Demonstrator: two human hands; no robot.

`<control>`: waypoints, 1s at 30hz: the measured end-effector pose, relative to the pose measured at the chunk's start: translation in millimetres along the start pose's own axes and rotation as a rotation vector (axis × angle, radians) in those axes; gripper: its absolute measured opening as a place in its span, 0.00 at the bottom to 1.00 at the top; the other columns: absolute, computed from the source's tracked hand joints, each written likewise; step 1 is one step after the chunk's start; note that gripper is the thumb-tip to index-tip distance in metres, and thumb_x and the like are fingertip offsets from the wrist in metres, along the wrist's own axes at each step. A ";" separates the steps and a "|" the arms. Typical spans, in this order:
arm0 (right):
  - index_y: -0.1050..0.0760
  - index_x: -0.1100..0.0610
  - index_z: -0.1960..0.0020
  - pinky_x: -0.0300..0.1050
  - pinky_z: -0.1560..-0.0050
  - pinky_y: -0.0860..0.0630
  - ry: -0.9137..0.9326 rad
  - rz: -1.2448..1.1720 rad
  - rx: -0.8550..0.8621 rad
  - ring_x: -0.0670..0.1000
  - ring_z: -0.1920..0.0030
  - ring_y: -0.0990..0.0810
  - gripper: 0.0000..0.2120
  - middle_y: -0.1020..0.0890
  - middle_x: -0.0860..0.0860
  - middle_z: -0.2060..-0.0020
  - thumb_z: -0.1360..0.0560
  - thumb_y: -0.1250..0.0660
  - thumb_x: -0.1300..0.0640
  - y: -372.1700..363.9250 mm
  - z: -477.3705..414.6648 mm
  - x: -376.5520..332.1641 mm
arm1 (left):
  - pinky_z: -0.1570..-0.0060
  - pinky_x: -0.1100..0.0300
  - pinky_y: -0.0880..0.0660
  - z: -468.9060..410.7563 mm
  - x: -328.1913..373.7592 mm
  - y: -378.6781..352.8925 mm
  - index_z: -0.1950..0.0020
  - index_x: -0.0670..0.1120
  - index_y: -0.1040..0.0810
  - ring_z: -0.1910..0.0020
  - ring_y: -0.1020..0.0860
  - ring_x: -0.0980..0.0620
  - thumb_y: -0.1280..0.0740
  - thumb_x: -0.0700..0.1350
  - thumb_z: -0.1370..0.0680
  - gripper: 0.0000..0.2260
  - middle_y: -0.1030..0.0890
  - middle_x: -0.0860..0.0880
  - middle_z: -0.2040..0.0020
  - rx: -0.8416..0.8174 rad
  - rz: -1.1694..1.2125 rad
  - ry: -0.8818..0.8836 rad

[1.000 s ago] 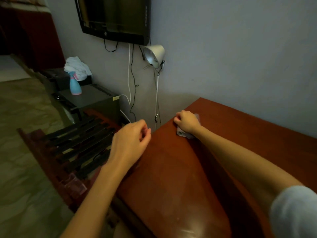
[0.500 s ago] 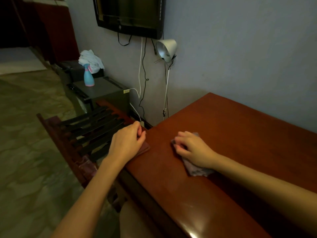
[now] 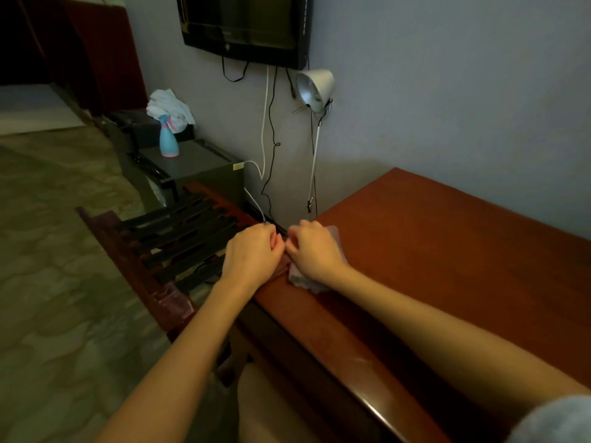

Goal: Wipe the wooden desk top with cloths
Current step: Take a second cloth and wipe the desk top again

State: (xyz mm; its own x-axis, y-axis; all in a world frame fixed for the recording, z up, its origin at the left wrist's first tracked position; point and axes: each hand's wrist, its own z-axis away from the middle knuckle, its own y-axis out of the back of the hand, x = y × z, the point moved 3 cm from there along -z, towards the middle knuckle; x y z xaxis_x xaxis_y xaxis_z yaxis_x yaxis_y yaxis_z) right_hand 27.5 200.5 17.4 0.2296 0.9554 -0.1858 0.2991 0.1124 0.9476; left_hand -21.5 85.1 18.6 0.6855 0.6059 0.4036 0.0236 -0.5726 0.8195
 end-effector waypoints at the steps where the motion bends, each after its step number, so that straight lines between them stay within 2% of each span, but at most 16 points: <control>1: 0.27 0.55 0.56 0.46 0.56 0.38 0.039 -0.034 0.005 0.53 0.55 0.28 0.08 0.28 0.52 0.59 0.22 0.42 0.54 3.8 18.3 -5.3 | 0.70 0.57 0.41 0.1 -0.6 0.6 0.69 0.50 0.39 0.72 0.35 0.56 0.39 0.47 0.22 0.17 0.33 0.52 0.70 -0.002 0.005 0.010; 5: 0.38 0.48 0.64 0.42 0.60 0.43 0.180 -0.087 -0.022 0.47 0.61 0.36 0.10 0.35 0.46 0.64 0.24 0.47 0.49 24.3 87.4 5.4 | 0.73 0.61 0.43 1.0 1.1 1.0 0.69 0.49 0.38 0.72 0.34 0.56 0.40 0.47 0.21 0.17 0.32 0.52 0.69 0.007 0.014 0.007; 8: 0.42 0.44 0.66 0.39 0.63 0.41 0.140 -0.088 -0.085 0.46 0.62 0.35 0.11 0.35 0.43 0.66 0.25 0.47 0.48 36.5 96.6 37.1 | 0.68 0.59 0.37 1.2 1.4 -0.3 0.69 0.50 0.39 0.69 0.31 0.53 0.40 0.46 0.21 0.17 0.31 0.52 0.69 0.009 0.029 -0.005; 12: 0.35 0.51 0.65 0.44 0.59 0.37 -0.123 -0.003 -0.014 0.48 0.63 0.31 0.14 0.33 0.46 0.66 0.21 0.42 0.55 33.5 44.3 79.1 | 0.67 0.58 0.36 1.6 1.6 0.8 0.69 0.50 0.39 0.69 0.31 0.53 0.40 0.46 0.21 0.17 0.32 0.53 0.69 0.012 0.038 -0.012; 15: 0.27 0.57 0.57 0.45 0.54 0.27 -0.282 0.116 0.020 0.53 0.56 0.24 0.12 0.23 0.53 0.57 0.20 0.43 0.53 18.0 11.7 70.8 | 0.67 0.57 0.34 2.5 3.2 2.1 0.70 0.50 0.39 0.69 0.30 0.51 0.39 0.45 0.22 0.17 0.32 0.52 0.70 0.020 0.053 -0.016; 18: 0.23 0.60 0.49 0.47 0.54 0.32 -0.282 0.194 0.058 0.57 0.50 0.24 0.14 0.22 0.58 0.50 0.21 0.44 0.52 10.2 6.9 35.0 | 0.67 0.56 0.36 3.2 2.6 3.4 0.70 0.50 0.40 0.69 0.30 0.50 0.39 0.45 0.22 0.18 0.32 0.52 0.71 0.027 0.061 0.012; 21: 0.24 0.59 0.47 0.48 0.52 0.33 -0.174 0.189 0.049 0.58 0.48 0.25 0.14 0.23 0.57 0.49 0.21 0.44 0.53 11.4 30.7 -6.9 | 0.69 0.57 0.40 3.3 2.4 5.4 0.70 0.49 0.39 0.71 0.32 0.50 0.39 0.46 0.22 0.17 0.31 0.51 0.72 0.031 0.065 0.038; 25: 0.28 0.54 0.59 0.47 0.57 0.36 0.223 -0.025 0.040 0.53 0.59 0.30 0.09 0.28 0.53 0.60 0.24 0.42 0.53 15.1 95.3 -48.1 | 0.69 0.56 0.41 2.9 4.2 7.5 0.70 0.49 0.38 0.72 0.33 0.50 0.39 0.45 0.22 0.17 0.32 0.51 0.72 0.015 0.052 0.051; 28: 0.35 0.51 0.64 0.43 0.60 0.40 0.418 -0.142 -0.125 0.48 0.62 0.35 0.09 0.32 0.48 0.64 0.26 0.44 0.50 24.5 127.1 -38.6 | 0.67 0.56 0.38 2.7 3.5 6.7 0.70 0.49 0.38 0.70 0.31 0.48 0.39 0.46 0.22 0.17 0.32 0.51 0.72 0.015 0.056 0.053; 30: 0.36 0.49 0.65 0.43 0.59 0.39 0.414 -0.148 -0.156 0.46 0.62 0.34 0.08 0.32 0.47 0.65 0.28 0.44 0.50 30.8 121.9 -14.0 | 0.66 0.56 0.37 3.2 2.3 5.9 0.70 0.49 0.39 0.69 0.30 0.48 0.39 0.46 0.22 0.17 0.33 0.52 0.72 0.019 0.061 0.046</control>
State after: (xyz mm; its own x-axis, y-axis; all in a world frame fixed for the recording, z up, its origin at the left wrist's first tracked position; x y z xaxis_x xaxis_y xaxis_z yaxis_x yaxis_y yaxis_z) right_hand 146.4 157.2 17.6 -0.2041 0.9509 -0.2327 0.1503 0.2653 0.9524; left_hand -17.5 81.4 23.1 0.6517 0.5940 0.4716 -0.0033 -0.6196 0.7849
